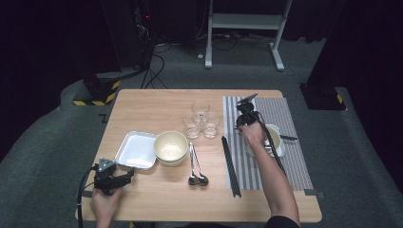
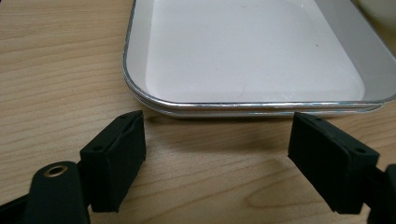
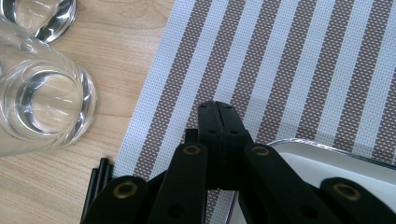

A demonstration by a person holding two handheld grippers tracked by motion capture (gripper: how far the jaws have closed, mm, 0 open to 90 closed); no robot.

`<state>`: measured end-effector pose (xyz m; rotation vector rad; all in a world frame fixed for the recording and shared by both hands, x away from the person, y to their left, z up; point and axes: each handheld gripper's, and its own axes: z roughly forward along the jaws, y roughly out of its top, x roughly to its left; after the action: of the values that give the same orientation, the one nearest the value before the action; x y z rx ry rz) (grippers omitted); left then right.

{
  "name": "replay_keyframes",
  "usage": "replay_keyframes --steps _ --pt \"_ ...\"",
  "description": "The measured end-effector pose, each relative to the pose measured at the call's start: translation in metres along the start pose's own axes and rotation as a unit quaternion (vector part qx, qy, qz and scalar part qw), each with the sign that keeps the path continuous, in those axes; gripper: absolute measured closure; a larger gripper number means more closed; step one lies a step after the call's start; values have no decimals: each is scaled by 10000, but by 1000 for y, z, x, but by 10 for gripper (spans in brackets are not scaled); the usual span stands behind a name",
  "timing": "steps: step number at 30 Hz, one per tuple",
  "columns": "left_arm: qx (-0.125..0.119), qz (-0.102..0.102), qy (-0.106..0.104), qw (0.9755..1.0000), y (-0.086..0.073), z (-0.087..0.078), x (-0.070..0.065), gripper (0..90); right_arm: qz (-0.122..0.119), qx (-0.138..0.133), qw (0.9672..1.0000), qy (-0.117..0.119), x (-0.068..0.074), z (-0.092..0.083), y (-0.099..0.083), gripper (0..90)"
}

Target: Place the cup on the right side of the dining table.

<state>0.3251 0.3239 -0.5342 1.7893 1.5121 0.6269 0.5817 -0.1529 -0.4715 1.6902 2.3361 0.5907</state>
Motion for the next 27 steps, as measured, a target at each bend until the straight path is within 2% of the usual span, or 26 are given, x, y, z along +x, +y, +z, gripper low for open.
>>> replay_keyframes --steps 18,27 --pt "12 26 3 10000 0 0 0 192 -69 111 9999 76 7 1 -5 898" --pt "15 27 11 10000 0 0 0 192 -34 33 10000 34 5 -1 -4 898"
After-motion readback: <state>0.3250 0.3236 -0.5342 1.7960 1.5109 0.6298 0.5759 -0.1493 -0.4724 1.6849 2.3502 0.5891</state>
